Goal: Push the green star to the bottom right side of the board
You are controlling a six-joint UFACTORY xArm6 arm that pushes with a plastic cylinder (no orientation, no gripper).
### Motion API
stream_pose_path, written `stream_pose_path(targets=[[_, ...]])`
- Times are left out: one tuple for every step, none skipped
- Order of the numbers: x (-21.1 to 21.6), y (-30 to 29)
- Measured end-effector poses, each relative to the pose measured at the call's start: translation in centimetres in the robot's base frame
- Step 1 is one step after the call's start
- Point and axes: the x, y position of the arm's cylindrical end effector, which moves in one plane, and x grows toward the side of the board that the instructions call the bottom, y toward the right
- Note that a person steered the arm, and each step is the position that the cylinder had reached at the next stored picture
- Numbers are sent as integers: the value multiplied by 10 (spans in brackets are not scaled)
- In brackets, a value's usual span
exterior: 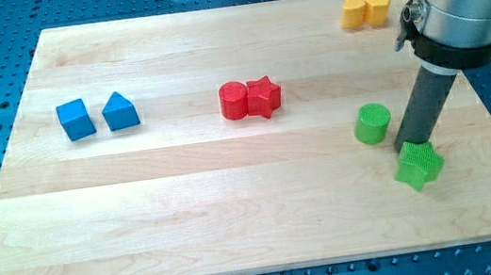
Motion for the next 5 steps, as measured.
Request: stream_pose_path(targets=[[-18, -31], [32, -39], [44, -15], [21, -49], [10, -19]])
